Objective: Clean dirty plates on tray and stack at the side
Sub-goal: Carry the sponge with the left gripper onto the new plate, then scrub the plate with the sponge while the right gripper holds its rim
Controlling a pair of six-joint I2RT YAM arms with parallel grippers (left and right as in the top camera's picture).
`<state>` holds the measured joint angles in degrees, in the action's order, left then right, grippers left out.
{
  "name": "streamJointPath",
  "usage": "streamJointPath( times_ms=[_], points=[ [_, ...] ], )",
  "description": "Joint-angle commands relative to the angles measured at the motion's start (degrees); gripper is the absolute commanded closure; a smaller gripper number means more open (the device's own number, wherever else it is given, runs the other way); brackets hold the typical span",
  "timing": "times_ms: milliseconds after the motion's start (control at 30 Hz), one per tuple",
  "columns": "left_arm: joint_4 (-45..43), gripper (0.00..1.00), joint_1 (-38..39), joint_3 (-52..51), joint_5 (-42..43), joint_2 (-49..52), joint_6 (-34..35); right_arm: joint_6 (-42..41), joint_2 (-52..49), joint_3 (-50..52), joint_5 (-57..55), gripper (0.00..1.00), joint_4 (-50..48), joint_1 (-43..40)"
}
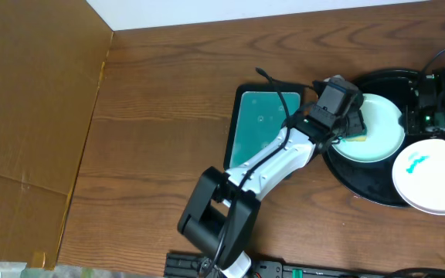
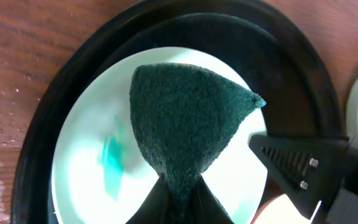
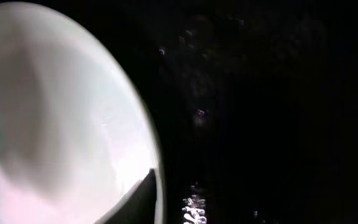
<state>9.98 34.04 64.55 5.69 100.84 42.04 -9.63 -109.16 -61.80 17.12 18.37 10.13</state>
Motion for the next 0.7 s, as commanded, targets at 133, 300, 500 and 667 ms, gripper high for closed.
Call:
streamJointPath(
  times_ms=[133,300,500,667],
  points=[
    [-4.35,0.93,1.62,0.04,-0.11,3.72,5.35,-2.58,-1.31,-0.72,-0.35,0.99,-0.31,0.52],
    [-8.02,0.93,3.96,0.04,-1.84,6.38,6.01,-2.58,-1.31,-0.72,-0.35,0.99,-0.35,0.66],
    [-7.72,0.93,4.48,0.04,-11.30,10.99,6.75,-2.58,-1.31,-0.72,-0.37,0.99,-0.37,0.81],
    [-5.35,0.93,3.76,0.04,-22.05,14.12,1.51,-2.54,-1.31,-0.72,-0.42,0.99,-0.11,0.79]
  ],
)
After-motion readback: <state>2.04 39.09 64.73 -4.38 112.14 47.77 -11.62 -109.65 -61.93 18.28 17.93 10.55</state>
